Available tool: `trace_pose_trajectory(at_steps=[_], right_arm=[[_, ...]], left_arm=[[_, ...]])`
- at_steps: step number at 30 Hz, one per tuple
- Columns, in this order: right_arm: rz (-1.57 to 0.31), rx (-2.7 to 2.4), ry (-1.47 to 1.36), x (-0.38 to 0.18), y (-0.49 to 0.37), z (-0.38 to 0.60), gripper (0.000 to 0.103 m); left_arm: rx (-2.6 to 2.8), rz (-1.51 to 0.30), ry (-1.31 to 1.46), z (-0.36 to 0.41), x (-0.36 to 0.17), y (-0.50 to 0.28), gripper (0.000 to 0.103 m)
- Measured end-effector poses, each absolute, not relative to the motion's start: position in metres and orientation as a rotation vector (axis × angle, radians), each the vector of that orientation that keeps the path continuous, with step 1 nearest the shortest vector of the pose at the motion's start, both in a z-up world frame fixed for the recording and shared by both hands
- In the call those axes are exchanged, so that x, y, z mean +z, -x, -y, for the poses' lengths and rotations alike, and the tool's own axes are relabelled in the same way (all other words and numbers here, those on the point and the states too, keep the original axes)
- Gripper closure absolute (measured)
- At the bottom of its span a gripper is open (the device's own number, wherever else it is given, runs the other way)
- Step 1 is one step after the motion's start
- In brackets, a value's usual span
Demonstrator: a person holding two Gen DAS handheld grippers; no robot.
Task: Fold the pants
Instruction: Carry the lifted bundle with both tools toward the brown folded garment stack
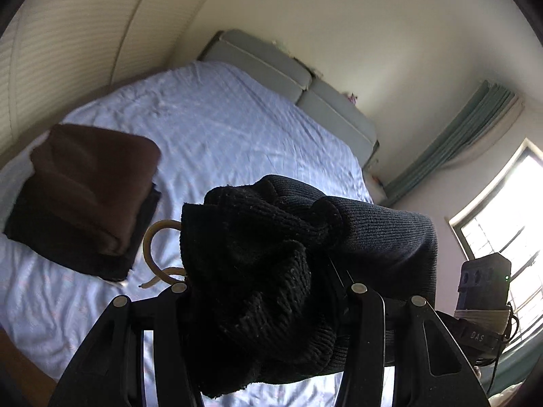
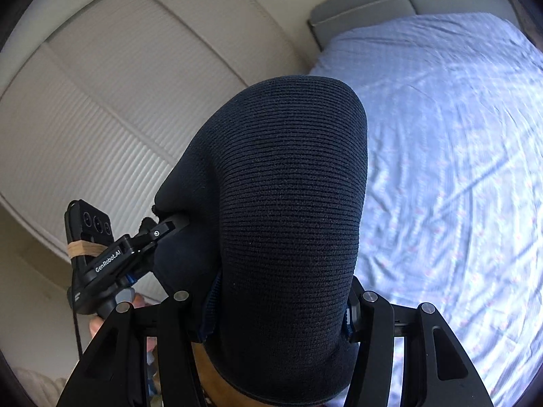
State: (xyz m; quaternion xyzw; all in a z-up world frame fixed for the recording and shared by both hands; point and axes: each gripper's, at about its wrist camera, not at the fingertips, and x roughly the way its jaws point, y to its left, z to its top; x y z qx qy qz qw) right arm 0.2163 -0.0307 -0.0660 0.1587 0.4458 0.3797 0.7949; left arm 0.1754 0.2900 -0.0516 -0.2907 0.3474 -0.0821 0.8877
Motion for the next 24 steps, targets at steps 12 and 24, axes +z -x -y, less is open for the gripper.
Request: trace_pose_trajectory(at_steps=[12, 24], right_arm=[[-1.006, 0.757, -0.443, -0.086, -0.214, -0.097, 0.047], [-1.105, 0.861, -0.409, -0.112, -0.294, -0.229, 0.047]], left_arm=[[-0.216, -0.794, 0.559, -0.442, -0.063, -0.189, 0.054], [-0.125, -0.817, 0.594, -0.578, -0.092, -0.264, 0.054]])
